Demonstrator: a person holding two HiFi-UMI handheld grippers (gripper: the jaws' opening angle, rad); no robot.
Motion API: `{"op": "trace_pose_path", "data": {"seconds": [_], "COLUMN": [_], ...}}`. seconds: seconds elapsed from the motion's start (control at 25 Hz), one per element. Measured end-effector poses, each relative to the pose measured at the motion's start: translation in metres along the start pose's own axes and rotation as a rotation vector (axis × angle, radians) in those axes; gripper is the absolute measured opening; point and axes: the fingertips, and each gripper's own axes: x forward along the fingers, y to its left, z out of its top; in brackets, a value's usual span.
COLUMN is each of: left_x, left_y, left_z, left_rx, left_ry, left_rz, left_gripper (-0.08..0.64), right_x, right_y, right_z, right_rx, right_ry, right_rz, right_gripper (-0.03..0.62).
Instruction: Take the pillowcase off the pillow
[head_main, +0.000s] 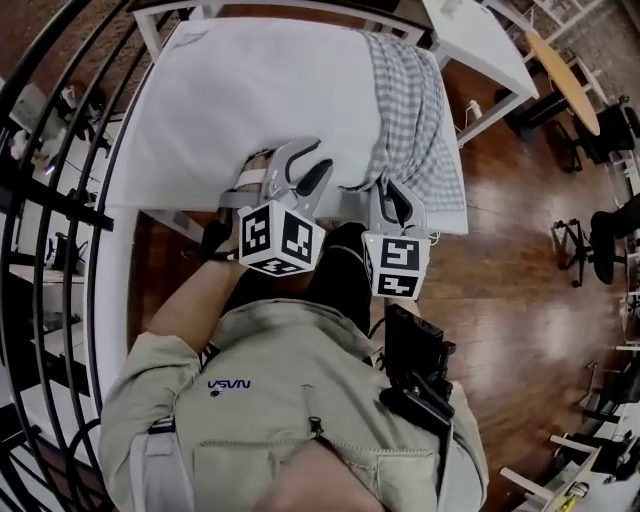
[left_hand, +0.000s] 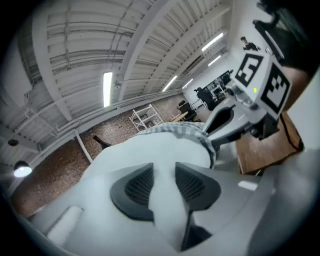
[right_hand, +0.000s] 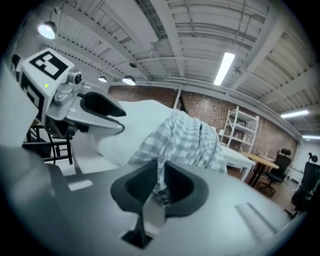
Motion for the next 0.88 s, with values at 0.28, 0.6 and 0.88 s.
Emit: {"op": "trace_pose_path", "data": {"seconds": [0.28, 0.6, 0.88], "left_x": [-0.016, -0.017, -0.009], "left_y": [0.073, 0.055, 0.021], "left_z": [0.033, 0.009, -0.018], "left_rx": [-0.128, -0.217, -0.245], "left_ry": [-0.111, -0.104, -0.065], "left_rz": [0.098, 0.047, 0.0], "left_gripper": [0.02, 0.017, 0.018], "right_x": [-0.018, -0.007, 0.004], "right_y": [-0.067, -0.108, -0.098], "right_z": [0.026, -0.027, -0.074], "right_rx": [-0.067, -0.076, -0.059], "right_ry": [-0.046, 0.071, 0.169], "right_rz": [-0.186, -0.31, -0.262], "right_gripper": [0.025, 0.023, 0.023]}}
